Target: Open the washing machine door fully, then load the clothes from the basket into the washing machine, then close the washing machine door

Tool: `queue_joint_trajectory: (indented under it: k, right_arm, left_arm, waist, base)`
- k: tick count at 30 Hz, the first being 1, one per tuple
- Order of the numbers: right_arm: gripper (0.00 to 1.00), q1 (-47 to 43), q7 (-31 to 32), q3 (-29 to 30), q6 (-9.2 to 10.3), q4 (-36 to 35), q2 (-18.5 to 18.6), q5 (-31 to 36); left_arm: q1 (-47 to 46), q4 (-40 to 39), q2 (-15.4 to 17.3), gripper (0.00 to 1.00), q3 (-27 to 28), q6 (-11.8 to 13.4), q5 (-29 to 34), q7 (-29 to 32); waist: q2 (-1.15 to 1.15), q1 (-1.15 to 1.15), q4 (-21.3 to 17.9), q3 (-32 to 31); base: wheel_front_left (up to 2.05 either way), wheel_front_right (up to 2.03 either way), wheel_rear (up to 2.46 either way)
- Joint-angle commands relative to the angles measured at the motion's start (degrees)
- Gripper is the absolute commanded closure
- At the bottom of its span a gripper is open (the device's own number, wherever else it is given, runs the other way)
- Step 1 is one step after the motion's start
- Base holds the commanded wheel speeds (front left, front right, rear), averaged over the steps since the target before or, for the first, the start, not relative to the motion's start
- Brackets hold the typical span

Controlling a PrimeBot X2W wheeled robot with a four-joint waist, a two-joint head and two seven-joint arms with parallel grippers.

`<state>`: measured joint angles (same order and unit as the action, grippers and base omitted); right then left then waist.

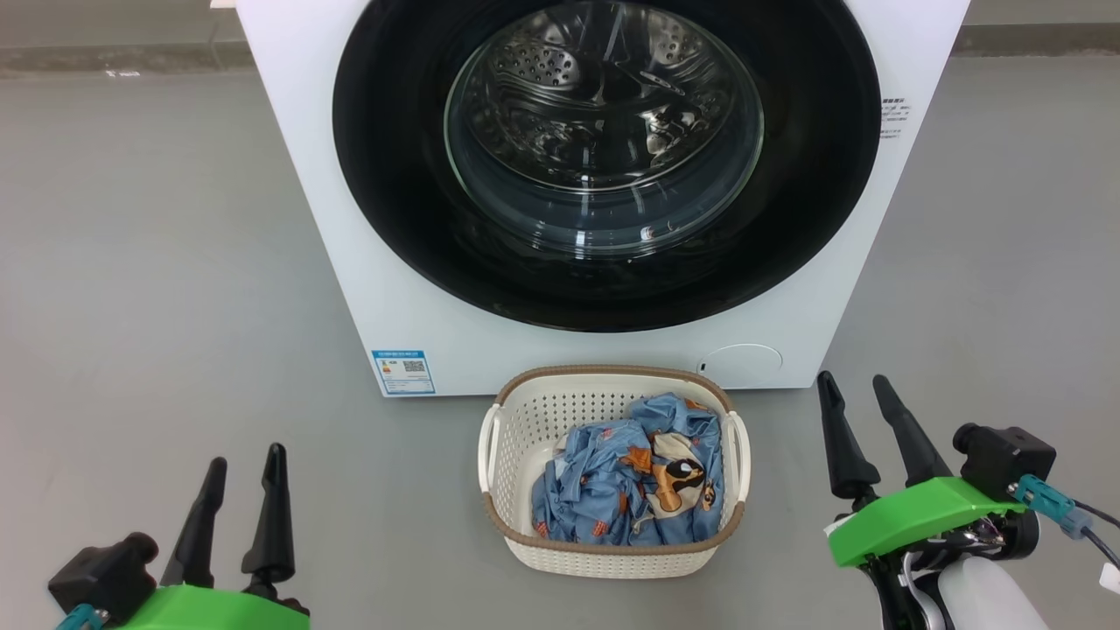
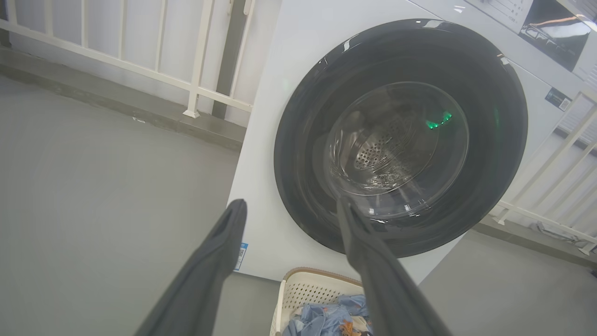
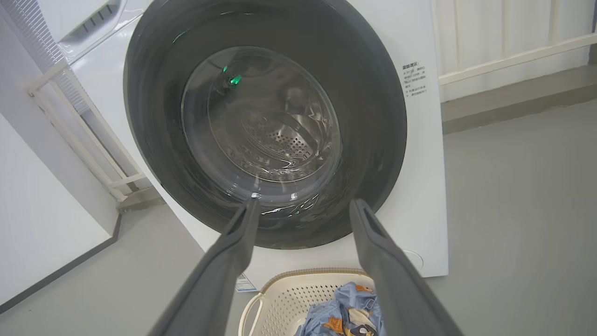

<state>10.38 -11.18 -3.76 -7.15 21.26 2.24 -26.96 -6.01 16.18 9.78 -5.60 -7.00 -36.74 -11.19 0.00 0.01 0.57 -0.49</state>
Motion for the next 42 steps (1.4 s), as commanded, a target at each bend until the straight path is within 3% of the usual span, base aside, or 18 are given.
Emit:
queue_joint_trajectory:
  k: [1,17,42]
  right_arm:
    - [0.00,3.35,-1.00,-1.59,-0.29,-1.17,0.47,1.96]
    - [0.00,4.88,-3.79,-2.82,-0.34,0.59,0.64,13.88]
    - [0.00,4.75,-3.82,-2.65,-0.34,1.22,0.64,12.80]
  left_arm:
    - [-3.18,-1.18,1.34,0.00,1.56,-0.12,1.78,-0.85]
    - [-3.96,-0.24,2.22,0.00,0.49,-0.16,11.73,-3.78]
    - [-3.51,-0.41,1.86,0.00,1.42,-0.06,11.82,-3.81]
  waist:
    - [0.00,0.00,0.03,-0.04]
    - [0.00,0.00,0.36,-0.37]
    - [0.00,0.00,0.01,-0.83]
  base:
    - [0.00,0.00,0.00]
    - [0.00,0.00,0.00]
    - [0.00,0.00,0.00]
